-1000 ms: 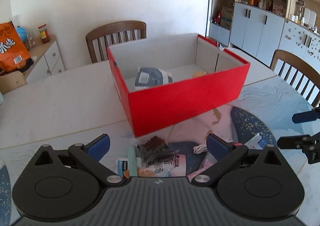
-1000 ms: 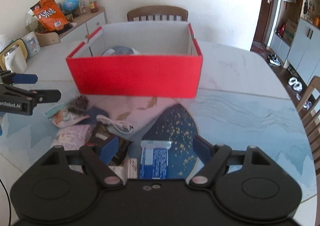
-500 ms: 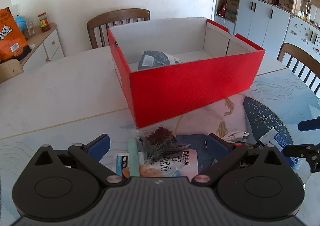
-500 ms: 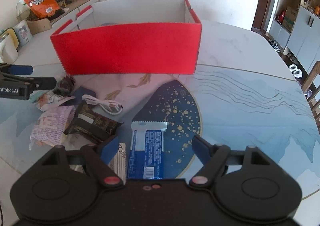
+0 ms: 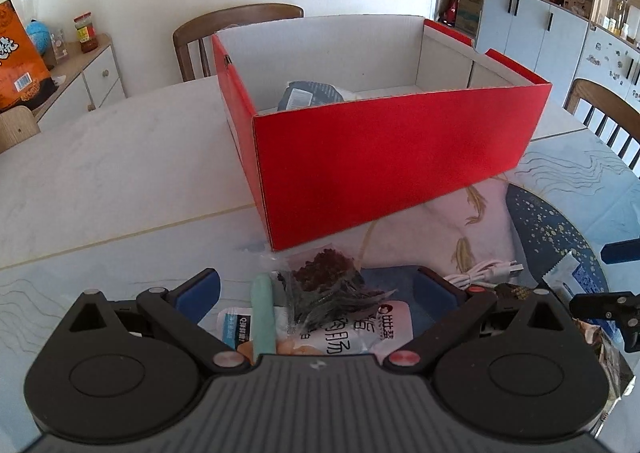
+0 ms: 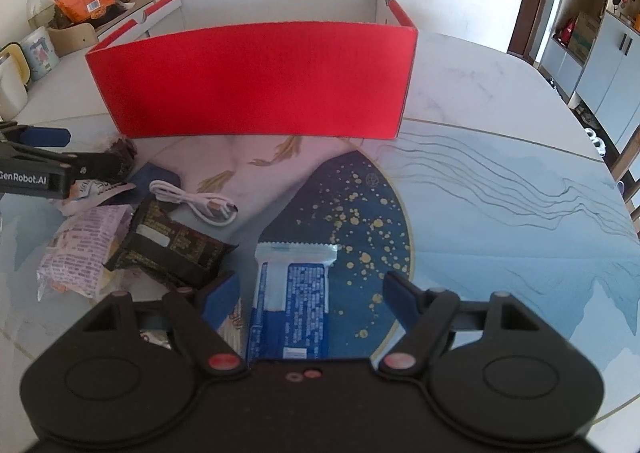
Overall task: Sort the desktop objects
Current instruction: 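Grasp the dark dried-food bag with the left gripper while the right grasps the blue bar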
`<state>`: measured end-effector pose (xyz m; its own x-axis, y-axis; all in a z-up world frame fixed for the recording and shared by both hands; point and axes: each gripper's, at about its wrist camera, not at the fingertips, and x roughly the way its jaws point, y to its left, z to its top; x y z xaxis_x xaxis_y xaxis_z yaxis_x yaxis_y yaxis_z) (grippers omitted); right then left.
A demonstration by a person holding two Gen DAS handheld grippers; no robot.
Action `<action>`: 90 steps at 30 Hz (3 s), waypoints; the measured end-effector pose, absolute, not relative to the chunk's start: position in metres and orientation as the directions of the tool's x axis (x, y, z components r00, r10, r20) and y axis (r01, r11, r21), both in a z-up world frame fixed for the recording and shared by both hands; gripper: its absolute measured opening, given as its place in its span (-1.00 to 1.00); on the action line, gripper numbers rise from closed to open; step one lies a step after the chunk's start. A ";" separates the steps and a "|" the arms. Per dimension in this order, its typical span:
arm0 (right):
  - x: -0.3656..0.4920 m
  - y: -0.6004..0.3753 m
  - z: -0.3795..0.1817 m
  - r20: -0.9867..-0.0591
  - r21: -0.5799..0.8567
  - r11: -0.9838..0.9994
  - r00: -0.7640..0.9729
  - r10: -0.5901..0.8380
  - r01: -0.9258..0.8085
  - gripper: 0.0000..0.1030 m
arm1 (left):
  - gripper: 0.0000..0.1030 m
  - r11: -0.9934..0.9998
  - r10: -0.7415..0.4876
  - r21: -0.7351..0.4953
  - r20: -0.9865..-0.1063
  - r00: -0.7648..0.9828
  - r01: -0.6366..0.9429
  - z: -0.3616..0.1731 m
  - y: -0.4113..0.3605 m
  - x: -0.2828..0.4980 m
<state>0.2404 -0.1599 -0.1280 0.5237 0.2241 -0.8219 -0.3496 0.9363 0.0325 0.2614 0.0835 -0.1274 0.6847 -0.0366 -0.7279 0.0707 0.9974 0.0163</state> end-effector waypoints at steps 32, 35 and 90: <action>0.247 -0.156 -0.135 -0.840 0.013 0.933 0.502 0.206 -0.360 0.35 | 1.00 1.000 -0.010 -0.007 -0.786 0.618 0.008 -0.155 0.087 0.286; 0.247 -0.156 -0.136 -0.840 0.015 0.933 0.502 0.206 -0.359 0.35 | 0.99 1.000 -0.001 0.009 -0.787 0.617 0.014 -0.156 0.085 0.285; 0.245 -0.163 -0.126 -0.822 0.019 0.947 0.533 0.198 -0.322 -0.27 | -0.10 1.000 0.027 0.014 -0.766 0.642 -0.024 -0.146 0.085 0.284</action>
